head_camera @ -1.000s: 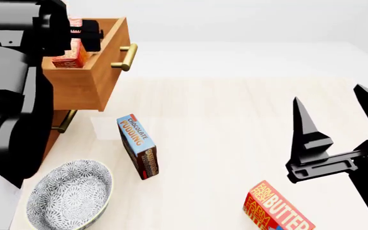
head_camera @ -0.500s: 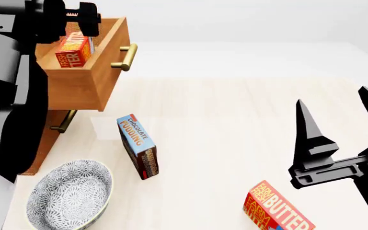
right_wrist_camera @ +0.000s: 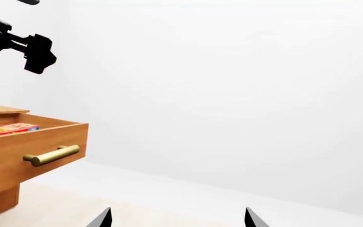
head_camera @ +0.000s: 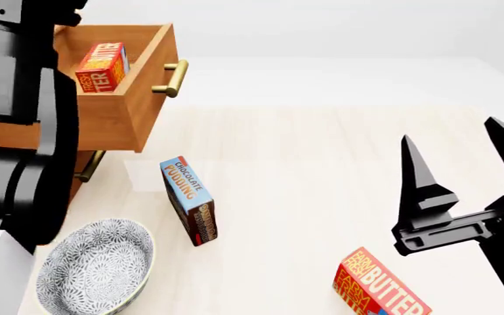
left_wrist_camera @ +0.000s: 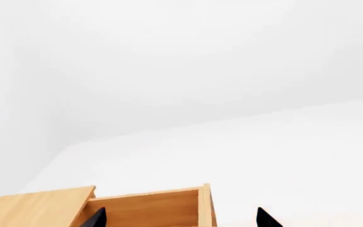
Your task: Put the butter at the front in the top drawer of the cabinet and close it.
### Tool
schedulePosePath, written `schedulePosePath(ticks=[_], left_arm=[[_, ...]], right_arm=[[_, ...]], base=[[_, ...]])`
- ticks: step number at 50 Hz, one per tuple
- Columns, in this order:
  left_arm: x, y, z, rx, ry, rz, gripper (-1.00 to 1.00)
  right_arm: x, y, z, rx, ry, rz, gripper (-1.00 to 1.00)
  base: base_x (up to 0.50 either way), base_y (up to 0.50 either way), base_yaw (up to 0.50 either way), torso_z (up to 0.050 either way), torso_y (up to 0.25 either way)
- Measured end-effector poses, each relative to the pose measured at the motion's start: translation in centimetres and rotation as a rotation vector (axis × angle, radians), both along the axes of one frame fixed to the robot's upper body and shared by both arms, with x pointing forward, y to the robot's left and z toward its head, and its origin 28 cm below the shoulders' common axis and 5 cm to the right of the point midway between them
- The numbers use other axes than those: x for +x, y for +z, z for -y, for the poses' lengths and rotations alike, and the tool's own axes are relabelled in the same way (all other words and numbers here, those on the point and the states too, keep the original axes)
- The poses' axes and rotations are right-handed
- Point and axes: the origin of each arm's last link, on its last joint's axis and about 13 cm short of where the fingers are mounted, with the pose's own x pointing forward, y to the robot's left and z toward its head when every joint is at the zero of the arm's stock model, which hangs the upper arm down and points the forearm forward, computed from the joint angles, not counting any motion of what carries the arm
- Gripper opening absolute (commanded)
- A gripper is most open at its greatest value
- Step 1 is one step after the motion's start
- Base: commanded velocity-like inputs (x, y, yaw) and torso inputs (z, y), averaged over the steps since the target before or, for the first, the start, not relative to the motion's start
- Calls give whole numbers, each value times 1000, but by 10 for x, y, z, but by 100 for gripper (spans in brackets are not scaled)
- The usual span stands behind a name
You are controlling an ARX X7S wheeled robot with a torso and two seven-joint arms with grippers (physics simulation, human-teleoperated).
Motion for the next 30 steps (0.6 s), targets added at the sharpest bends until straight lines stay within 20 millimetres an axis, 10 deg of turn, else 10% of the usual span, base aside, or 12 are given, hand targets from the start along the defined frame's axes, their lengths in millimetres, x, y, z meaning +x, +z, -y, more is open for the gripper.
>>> schedulePosePath(ticks=[30], left_arm=[[-85, -79, 70, 48, -482, -202, 100]], right_arm=[[1, -6, 2, 13, 4, -5, 100]], base=[[0, 0, 0, 0, 0]])
